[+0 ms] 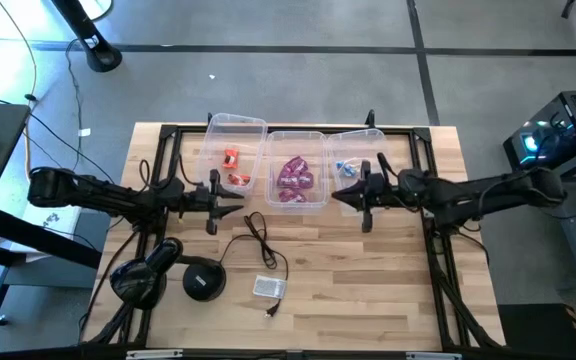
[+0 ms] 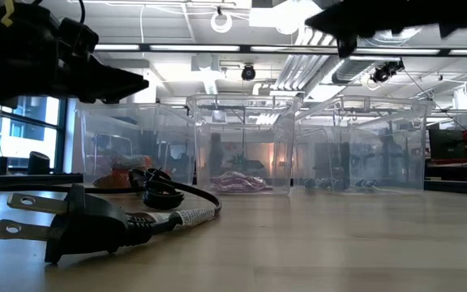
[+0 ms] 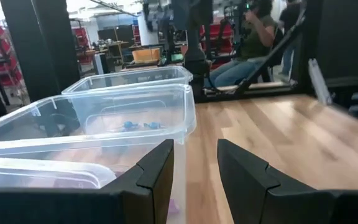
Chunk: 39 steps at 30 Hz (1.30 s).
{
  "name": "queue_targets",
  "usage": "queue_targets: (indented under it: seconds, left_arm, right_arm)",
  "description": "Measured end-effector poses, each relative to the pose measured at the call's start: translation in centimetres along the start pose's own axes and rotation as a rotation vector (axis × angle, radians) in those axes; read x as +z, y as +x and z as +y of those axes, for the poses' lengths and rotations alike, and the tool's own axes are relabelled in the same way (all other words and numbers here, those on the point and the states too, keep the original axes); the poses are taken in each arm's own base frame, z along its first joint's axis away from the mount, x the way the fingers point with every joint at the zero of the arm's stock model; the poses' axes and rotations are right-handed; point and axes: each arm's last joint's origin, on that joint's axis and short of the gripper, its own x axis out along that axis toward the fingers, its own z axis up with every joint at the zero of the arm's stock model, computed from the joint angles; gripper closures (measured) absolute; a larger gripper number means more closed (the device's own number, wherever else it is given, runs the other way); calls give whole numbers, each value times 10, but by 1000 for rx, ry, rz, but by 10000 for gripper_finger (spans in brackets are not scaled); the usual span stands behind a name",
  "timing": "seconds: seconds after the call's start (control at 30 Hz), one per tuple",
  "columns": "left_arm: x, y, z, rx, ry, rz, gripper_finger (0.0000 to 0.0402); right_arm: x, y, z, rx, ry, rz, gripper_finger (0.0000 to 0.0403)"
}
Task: Sort candy
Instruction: Return to Home Position
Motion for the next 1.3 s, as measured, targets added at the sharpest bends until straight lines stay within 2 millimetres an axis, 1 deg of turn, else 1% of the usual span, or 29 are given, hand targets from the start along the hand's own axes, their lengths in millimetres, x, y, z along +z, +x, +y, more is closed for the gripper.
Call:
queue_targets:
  seconds: [0.03,0.1,0.17,0.27,0.37,0.57,0.77,0.87,0.97,1.1,1.3]
  left_arm:
    - [0,0,0,0,23,0,287]
    - [-1,0,0,0,69,3,287]
    - [-1,0,0,0,102,8,287]
    - [-2,0,0,2,122,11,287]
    - [-1,0,0,3,112,8,287]
    - [-1,0,0,3,116,6,287]
    - [-1,0,0,3,112,4,287]
    - [-1,0,0,3,112,4,287]
    - [-1,0,0,3,112,4,287]
    - [-1,0,0,2,112,4,287]
    - [-1,0,0,1,113,5,287]
  right_arm:
    - [-10,-1,-4,-1,15,-12,403]
    - [-23,-5,-12,10,14,-51,403]
    - [-33,-8,-21,17,-1,-58,403]
    - [-47,-12,-33,30,6,-12,403]
    - [-55,-16,-40,60,12,6,403]
    - [-81,-26,-42,79,29,76,403]
    - [-102,-43,-40,81,-10,19,403]
    - [-112,-51,-40,50,-31,16,403]
    - [-117,-57,-40,41,-35,1,403]
    - [-117,-57,-40,49,-49,13,403]
    - [-117,-57,-41,13,-62,9,403]
